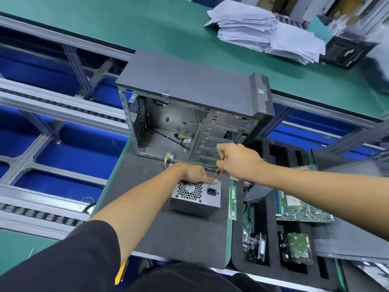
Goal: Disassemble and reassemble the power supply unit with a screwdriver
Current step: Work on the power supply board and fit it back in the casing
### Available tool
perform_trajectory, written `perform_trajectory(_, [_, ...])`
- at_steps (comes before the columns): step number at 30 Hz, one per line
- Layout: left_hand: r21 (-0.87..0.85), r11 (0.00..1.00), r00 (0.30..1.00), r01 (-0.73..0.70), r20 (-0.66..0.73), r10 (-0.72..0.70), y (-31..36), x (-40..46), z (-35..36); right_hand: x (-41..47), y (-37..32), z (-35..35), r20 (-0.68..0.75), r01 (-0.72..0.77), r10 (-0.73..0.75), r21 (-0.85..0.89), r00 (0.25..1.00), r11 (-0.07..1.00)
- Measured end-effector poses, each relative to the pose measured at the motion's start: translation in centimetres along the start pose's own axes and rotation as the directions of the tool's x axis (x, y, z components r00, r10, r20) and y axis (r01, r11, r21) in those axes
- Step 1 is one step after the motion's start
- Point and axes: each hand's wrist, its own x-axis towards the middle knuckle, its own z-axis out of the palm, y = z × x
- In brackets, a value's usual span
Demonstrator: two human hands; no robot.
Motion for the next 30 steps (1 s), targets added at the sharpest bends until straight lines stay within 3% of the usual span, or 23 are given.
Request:
perform_trajectory(3, [-0.028,0.994,0.986,-0.109,-0.130,0.105,-0.2,-0.5,0.2,-0.6,1.0,-0.8,-0.040,-0.025,0.026,0.044,0.999,0.999])
perform_trajectory(6, [-0.120,0.944,0.919,-0.309,-0.294,0.263,-0.7,-1.8,0.4,-1.0,1.7,-1.0,-0.045,-0.047,0.052,0.095,0.998,0.994])
perform_trajectory(11, [0.154,0.920,0.813,-0.361,-0.432,0.391,-2.7,-4.3,1.4,-1.2,2.9,-0.5,-0.157,-0.084,0.111,0.171,0.981,0.982])
perform_trajectory(15, [0.244,0.888,0.743,-0.390,-0.486,0.460,-3.0,-4.9,3.7,-1.7,4.5,1.5,-0.247,-0.158,0.234,0.293,0.940,0.943])
perform_trajectory(19, [0.241,0.914,0.780,-0.325,-0.478,0.403,-2.4,-5.0,4.4,-2.9,5.3,4.9,-0.303,-0.171,0.357,0.502,0.883,0.848])
perform_trajectory(22, [0.056,0.965,0.880,-0.255,-0.400,0.255,-1.4,-4.9,3.2,-3.8,5.2,7.8,-0.304,-0.115,0.393,0.647,0.868,0.754])
perform_trajectory(25, [-0.086,0.982,0.968,-0.170,-0.201,0.150,0.0,-4.4,1.2,-4.6,5.4,11.2,-0.260,-0.013,0.453,0.857,0.853,0.516])
perform_trajectory(27, [-0.066,0.990,0.988,-0.122,-0.103,0.115,0.9,-4.3,0.5,-5.0,5.7,13.6,-0.227,0.041,0.479,0.929,0.848,0.368])
perform_trajectory(30, [0.017,0.980,0.980,-0.196,-0.015,0.197,1.5,-4.5,0.5,-5.5,5.4,16.7,-0.193,0.087,0.520,0.971,0.832,0.221])
